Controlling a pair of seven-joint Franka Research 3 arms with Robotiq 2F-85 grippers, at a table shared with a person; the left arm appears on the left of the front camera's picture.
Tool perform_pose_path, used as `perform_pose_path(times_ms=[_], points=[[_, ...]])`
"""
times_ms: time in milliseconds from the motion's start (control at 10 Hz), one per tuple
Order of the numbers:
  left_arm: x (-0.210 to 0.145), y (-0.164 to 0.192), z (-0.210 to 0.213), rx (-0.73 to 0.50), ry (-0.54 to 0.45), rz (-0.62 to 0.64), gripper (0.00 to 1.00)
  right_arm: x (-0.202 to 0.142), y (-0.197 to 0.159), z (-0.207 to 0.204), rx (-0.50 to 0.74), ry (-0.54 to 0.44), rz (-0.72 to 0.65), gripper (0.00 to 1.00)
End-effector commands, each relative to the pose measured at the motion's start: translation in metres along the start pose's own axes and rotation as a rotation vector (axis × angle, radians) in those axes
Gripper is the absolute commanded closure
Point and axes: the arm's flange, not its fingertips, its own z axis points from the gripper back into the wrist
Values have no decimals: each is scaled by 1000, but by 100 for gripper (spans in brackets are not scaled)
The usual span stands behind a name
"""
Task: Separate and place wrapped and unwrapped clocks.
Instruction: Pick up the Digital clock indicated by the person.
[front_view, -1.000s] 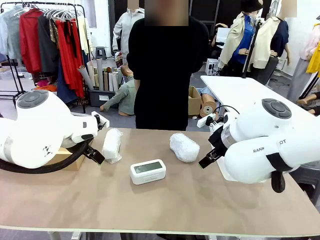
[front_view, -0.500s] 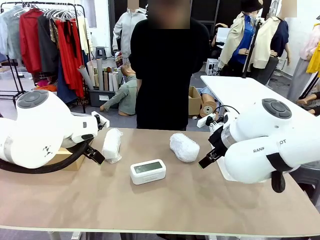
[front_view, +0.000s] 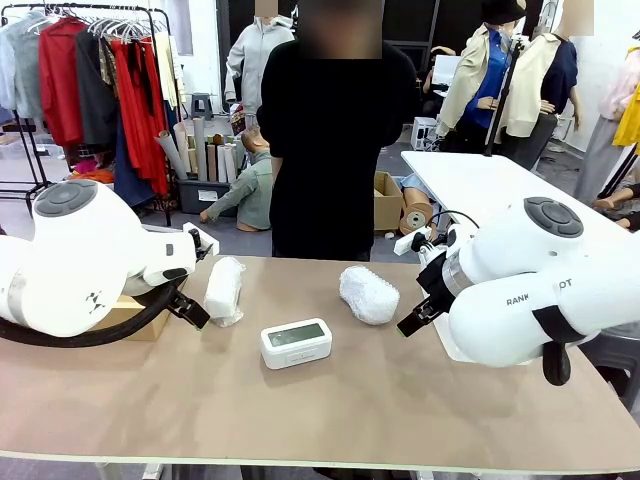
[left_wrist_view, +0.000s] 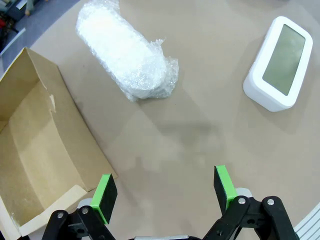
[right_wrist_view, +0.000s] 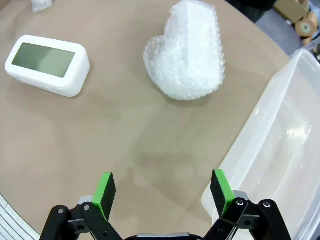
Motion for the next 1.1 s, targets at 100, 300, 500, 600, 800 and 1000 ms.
perform_pose_path(times_ms=[100, 300, 500, 600, 800, 1000], points=[[0, 0, 0, 0, 0, 1, 0, 0, 0, 0, 0, 0, 0, 0], [0, 0, 0, 0, 0, 1, 0, 0, 0, 0, 0, 0, 0, 0], [-3, -2, 1, -9, 38, -27, 0, 0, -1, 1, 63, -27, -18, 0], [-3, -3, 2, -44, 72, -49, 0, 0, -5, 2, 81, -43, -25, 0], [-6, 1, 10, -140, 112, -80, 0, 1, -8, 4, 138, -70, -40, 0], [5, 6, 27, -242, 62, -119, 0, 0, -13, 10, 236, -102, -28, 0]])
